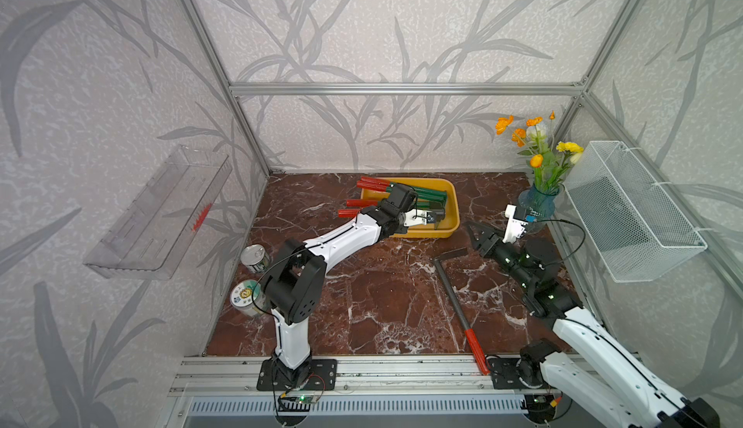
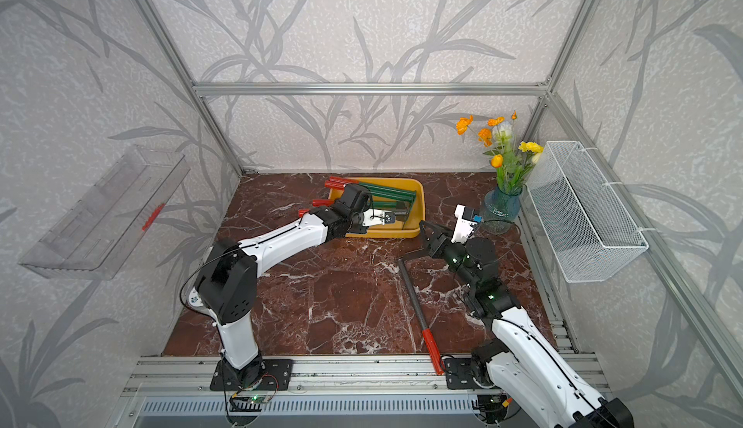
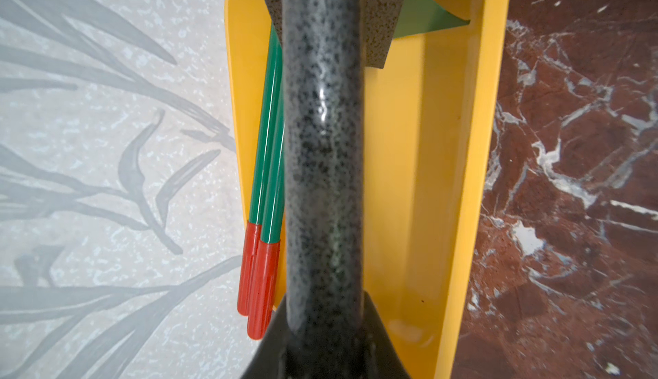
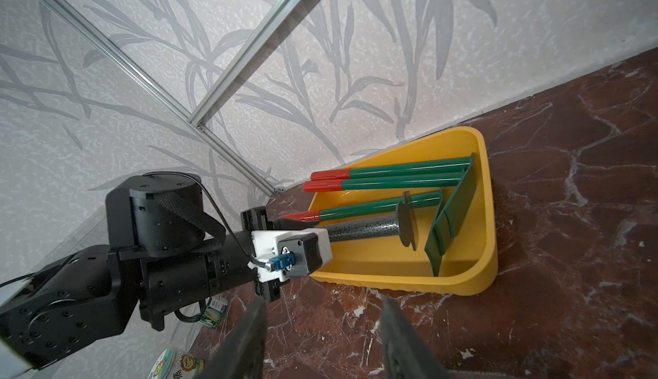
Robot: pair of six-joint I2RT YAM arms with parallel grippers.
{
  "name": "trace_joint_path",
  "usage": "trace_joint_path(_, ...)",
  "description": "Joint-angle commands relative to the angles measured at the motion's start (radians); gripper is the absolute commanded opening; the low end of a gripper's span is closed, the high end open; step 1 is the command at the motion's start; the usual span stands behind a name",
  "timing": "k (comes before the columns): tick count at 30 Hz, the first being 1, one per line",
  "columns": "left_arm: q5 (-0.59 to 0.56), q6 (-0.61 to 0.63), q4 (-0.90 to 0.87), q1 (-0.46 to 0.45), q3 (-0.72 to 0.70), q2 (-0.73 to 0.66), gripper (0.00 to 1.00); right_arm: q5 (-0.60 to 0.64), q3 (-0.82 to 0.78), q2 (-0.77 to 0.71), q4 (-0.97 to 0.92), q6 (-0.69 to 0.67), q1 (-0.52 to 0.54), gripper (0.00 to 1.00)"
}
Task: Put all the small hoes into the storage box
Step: Place the hoe in the storage box.
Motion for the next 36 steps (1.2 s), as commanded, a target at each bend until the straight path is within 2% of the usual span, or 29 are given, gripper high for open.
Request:
trace_joint_path(1,-0.018,0.099,0.168,0.003,0.018,0.038,0.00,-0.042,-0.016,0.009,0.031,0.014,-0.019,0.51)
trace_joint_path(8,-0.059,0.155,0.241,-0.003,0.029,0.108,0.00,-0.064,-0.038,0.014,0.043,0.024,-0.053,0.51)
trace_joint_path(18,-0.079,0.202,0.427,-0.020,-0.113,0.120,0.02,-0.092,-0.052,0.065,0.103,0.046,-0.079,0.50)
trace_joint_path(24,-0.121,0.212,0.493,-0.035,-0.178,0.118,0.17,-0.103,-0.050,0.097,0.135,0.055,-0.081,0.50)
trace_joint_path(29,-0.141,0.197,0.529,-0.037,-0.194,0.124,0.35,-0.115,-0.050,0.116,0.150,0.063,-0.082,0.49)
trace_joint_path(31,-0.143,0.191,0.552,-0.037,-0.199,0.118,0.46,-0.116,-0.049,0.114,0.149,0.065,-0.081,0.49)
trace_joint_path(35,-0.137,0.167,0.539,-0.036,-0.194,0.097,0.51,-0.114,-0.043,0.110,0.145,0.066,-0.081,0.49)
trace_joint_path(36,-0.137,0.157,0.543,-0.037,-0.193,0.092,0.55,-0.115,-0.044,0.111,0.145,0.067,-0.081,0.49)
